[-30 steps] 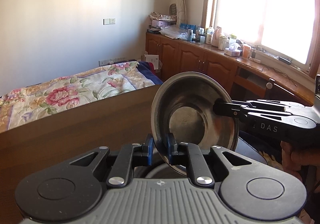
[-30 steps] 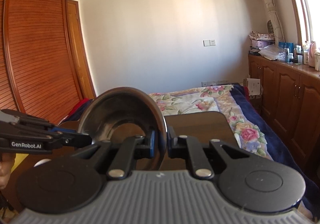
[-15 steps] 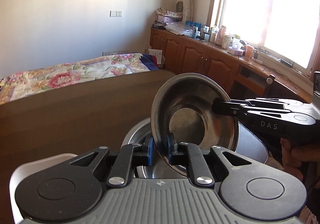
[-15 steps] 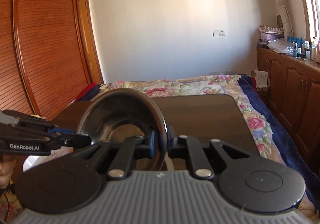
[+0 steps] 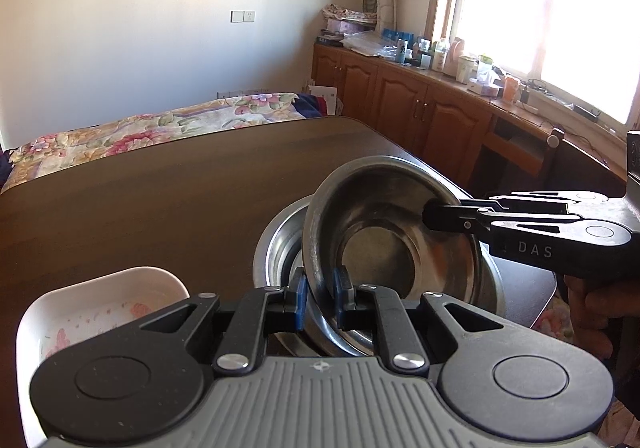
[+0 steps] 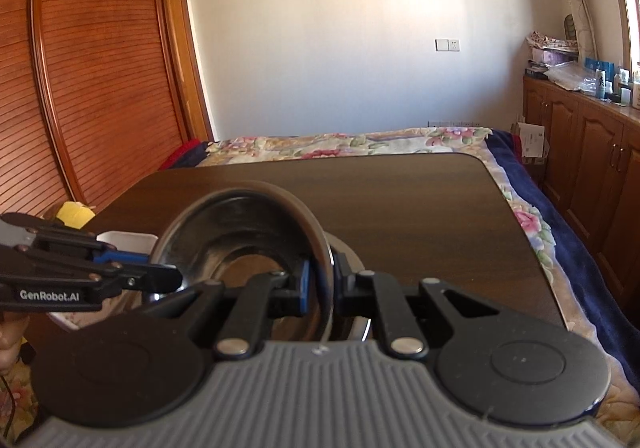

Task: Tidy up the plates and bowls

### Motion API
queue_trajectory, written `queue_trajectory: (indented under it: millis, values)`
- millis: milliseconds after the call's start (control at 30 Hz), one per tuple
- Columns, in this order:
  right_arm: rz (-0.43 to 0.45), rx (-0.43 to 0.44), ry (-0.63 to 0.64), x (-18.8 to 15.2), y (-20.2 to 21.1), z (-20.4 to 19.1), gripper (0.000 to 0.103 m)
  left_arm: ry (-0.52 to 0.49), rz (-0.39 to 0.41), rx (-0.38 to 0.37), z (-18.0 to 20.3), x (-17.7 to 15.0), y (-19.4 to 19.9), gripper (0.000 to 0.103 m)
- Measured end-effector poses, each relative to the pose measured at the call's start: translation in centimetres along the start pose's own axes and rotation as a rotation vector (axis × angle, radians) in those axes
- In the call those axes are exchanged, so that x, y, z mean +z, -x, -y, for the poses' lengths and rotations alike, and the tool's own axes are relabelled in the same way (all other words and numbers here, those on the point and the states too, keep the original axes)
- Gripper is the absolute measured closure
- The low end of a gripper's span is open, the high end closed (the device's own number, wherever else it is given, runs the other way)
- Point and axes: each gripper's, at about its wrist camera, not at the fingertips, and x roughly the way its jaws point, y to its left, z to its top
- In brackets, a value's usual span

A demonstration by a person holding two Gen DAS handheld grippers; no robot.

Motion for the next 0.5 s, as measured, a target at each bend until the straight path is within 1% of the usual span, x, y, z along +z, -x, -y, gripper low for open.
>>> queue_trajectory:
  millis: [367, 500]
  values:
    - [-0.009, -0.006, 0.035, -0.5, -0.9, -0.8, 0.088, 0.011, 0.013, 0.025, 0.0, -0.9, -0.5, 0.086]
    - [-0.005, -0.020, 0.058, -0.6, -1.3, -1.3, 0.087, -0.008, 0.034, 0.050, 0.6, -1.4, -0.5, 0.085]
